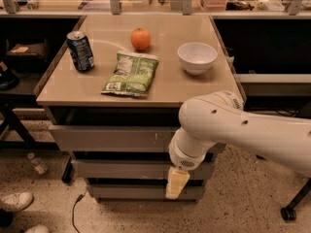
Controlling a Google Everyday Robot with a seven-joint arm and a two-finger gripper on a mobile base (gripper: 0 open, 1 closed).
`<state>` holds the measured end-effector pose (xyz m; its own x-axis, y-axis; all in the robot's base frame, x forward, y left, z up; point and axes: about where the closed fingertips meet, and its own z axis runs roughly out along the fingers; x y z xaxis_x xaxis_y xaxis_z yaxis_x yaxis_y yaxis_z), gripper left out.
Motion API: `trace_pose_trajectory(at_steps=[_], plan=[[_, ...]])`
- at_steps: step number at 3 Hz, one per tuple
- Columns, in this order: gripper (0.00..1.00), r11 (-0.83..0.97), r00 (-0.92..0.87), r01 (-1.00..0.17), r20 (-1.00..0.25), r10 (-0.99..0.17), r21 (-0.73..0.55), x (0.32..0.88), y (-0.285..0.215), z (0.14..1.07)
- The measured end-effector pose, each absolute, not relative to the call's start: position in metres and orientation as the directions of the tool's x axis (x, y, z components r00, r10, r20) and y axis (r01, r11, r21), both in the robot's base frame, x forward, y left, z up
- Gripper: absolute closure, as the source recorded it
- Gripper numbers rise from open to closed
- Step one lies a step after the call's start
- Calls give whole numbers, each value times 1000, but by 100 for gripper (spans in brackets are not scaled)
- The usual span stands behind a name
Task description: Close top drawer
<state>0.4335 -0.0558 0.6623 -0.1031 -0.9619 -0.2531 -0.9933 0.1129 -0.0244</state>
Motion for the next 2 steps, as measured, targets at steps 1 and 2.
trace_pose_trajectory(at_steps=[1, 2], plan=[[41, 113, -103, -993, -253, -962, -24, 434, -56, 662], [65, 113, -103, -993, -253, -962, -24, 434, -56, 662]])
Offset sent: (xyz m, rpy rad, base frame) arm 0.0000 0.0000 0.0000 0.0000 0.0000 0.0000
